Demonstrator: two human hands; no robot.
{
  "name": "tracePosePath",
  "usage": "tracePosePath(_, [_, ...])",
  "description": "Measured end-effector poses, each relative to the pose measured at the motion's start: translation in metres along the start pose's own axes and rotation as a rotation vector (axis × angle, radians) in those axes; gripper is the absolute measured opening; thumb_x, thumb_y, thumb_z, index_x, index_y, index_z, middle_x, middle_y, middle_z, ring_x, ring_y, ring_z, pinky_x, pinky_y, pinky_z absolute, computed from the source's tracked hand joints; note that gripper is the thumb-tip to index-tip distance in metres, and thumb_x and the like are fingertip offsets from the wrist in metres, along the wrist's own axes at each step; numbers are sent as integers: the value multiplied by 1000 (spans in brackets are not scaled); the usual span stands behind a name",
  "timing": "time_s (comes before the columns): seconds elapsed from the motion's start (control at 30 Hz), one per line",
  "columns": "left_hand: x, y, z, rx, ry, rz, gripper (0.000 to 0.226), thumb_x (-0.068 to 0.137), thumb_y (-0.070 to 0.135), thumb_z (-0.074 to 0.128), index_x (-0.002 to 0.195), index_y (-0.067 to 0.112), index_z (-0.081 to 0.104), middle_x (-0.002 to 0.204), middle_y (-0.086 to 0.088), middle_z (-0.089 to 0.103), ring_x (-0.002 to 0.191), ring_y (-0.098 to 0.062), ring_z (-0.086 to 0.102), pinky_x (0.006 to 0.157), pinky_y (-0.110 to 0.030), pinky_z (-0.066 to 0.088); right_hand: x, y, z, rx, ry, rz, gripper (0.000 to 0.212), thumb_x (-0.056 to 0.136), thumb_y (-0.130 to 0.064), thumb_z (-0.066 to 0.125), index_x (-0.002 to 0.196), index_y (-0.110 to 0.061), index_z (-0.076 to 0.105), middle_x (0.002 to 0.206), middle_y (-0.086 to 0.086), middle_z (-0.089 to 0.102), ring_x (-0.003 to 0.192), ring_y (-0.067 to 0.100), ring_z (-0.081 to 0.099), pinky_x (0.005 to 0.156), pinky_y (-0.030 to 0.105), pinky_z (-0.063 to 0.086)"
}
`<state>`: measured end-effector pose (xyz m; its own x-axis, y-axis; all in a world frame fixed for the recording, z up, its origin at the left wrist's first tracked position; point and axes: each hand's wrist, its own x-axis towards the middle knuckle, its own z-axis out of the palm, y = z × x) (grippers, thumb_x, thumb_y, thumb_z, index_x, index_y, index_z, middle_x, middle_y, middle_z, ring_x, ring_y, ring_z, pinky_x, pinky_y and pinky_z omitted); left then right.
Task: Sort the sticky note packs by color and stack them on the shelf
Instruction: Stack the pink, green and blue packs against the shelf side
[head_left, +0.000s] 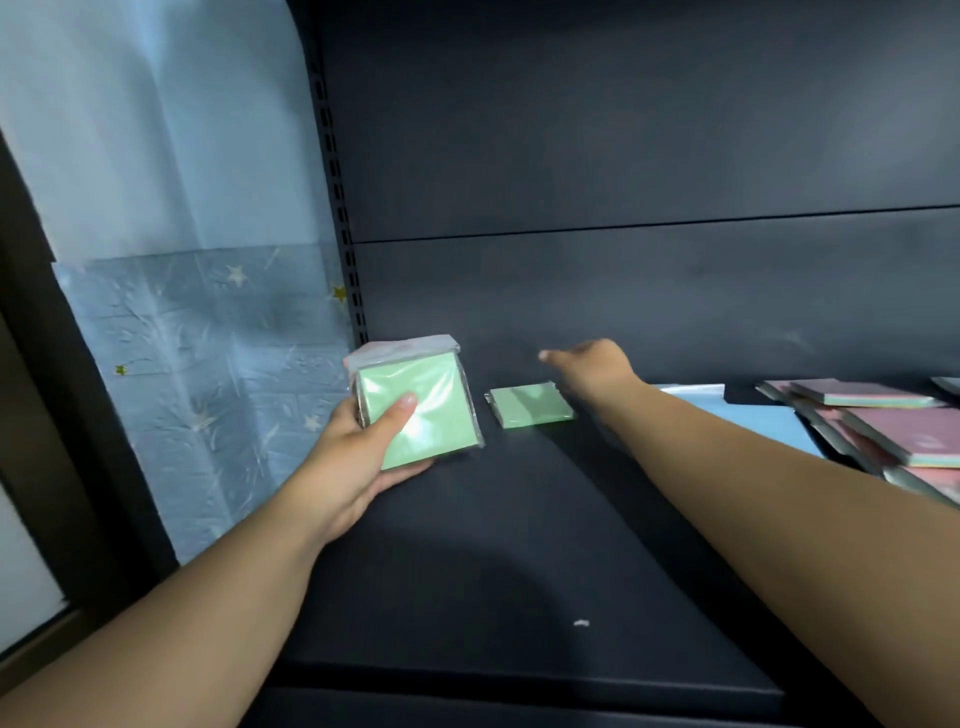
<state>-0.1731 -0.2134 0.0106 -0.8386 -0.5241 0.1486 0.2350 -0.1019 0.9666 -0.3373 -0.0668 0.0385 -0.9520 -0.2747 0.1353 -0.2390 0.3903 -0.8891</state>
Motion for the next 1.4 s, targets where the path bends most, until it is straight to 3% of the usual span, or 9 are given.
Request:
tracePosePath(0.07, [0,0,-1,2,12,-4,27,90,20,55,116,14,51,108,-3,64,91,-14,63,61,-26,59,3,3,5,-300,-29,77,47,89,-49,54,108,-6,58,111,17,56,106,31,51,89,34,39])
tracePosePath(0.13, [0,-1,0,9,19,-1,16,90,20,55,105,18,54,102,0,65,87,-12,64,59,-25,59,3,5,12,-525,-96,162,75,86,-64,43,138,-10,43,146,16,32,136,32,28,109,40,26])
tracePosePath(0.2, [0,-1,0,8,26,3,6,90,19,55,94,22,53,94,4,65,83,-10,63,59,-25,58,4,6,23,-670,-177,187,82,84,-71,38,146,-17,29,154,14,16,142,32,13,114,42,15])
tracePosePath(0.37, [0,0,0,10,27,-4,6,90,20,55,93,25,51,92,6,64,81,-9,63,60,-25,58,6,2,28,-574,-206,197,78,84,-55,58,143,-12,32,150,12,28,138,32,27,113,41,24])
tracePosePath(0.47, [3,1,-1,3,32,-16,8,90,21,55,96,23,51,95,4,63,84,-10,63,63,-28,56,3,-2,21,-197,-184,191,59,81,-25,72,129,-3,45,129,12,53,114,28,51,91,29,40])
tracePosePath(0.6, [2,1,-1,-36,42,-42,20,90,23,55,108,17,48,98,1,62,86,-13,61,67,-31,52,-8,-3,9,276,-294,195,21,86,3,59,96,-13,50,111,7,61,95,23,59,71,32,51])
tracePosePath(0.97, [-4,4,4,-58,14,-89,35,91,27,54,124,15,48,107,-5,64,88,-16,63,56,-27,55,-63,-26,-11,747,-553,-67,40,88,6,52,107,-29,56,96,-2,66,80,17,64,52,24,53])
tracePosePath(1.13, [-11,6,10,-109,-66,-88,44,90,39,50,127,17,48,104,-3,66,87,-15,64,60,-28,54,-73,-20,16,633,-535,-166,37,88,6,52,107,-25,55,102,-2,66,100,22,59,88,34,44])
tracePosePath(1.4, [-14,7,8,-61,-107,-66,29,84,30,58,111,22,54,106,-5,66,89,-16,65,60,-24,58,-88,-20,41,529,-563,-232,32,99,-12,40,125,-30,42,118,-3,59,109,15,54,95,25,44])
